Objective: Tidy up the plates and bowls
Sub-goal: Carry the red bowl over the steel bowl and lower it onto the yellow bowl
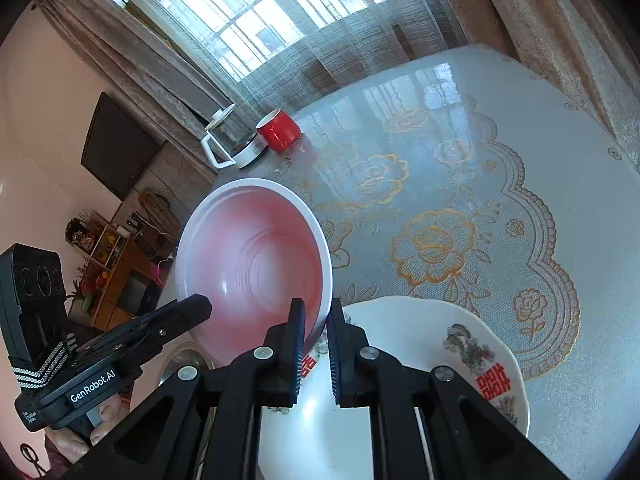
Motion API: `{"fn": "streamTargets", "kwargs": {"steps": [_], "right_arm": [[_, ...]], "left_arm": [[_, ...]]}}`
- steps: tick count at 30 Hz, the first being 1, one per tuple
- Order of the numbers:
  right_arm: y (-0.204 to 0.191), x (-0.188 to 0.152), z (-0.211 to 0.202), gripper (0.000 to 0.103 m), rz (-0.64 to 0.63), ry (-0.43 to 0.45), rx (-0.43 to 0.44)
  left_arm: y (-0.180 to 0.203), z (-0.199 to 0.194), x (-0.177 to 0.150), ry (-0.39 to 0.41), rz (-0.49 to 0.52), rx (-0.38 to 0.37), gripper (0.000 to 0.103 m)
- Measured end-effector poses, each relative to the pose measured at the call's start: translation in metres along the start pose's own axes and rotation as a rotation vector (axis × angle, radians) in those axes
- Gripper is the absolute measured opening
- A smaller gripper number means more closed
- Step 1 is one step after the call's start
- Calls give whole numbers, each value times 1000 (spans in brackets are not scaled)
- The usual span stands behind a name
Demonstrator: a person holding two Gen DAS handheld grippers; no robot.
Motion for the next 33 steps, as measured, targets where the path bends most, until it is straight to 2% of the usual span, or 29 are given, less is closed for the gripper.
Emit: {"fn": "streamTargets", "kwargs": {"steps": [20, 33], "right_arm": [[-104, -45, 19, 13, -84, -22, 146], [-155, -79, 52, 14, -148, -119, 218]], "left_arm": [[-81, -89, -48, 100, -136, -2, 13], [-140, -113, -89, 82, -273, 35, 13]]}}
Point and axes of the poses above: each gripper's, at about its wrist camera, not at the fingertips, and z roughly the way its jaws point, y to its right, x to its top, the point moved 9 cm from there along z, roughly the way its jaws point, and after that the axes turned 15 degrees about -z, right-handed, at the moved point
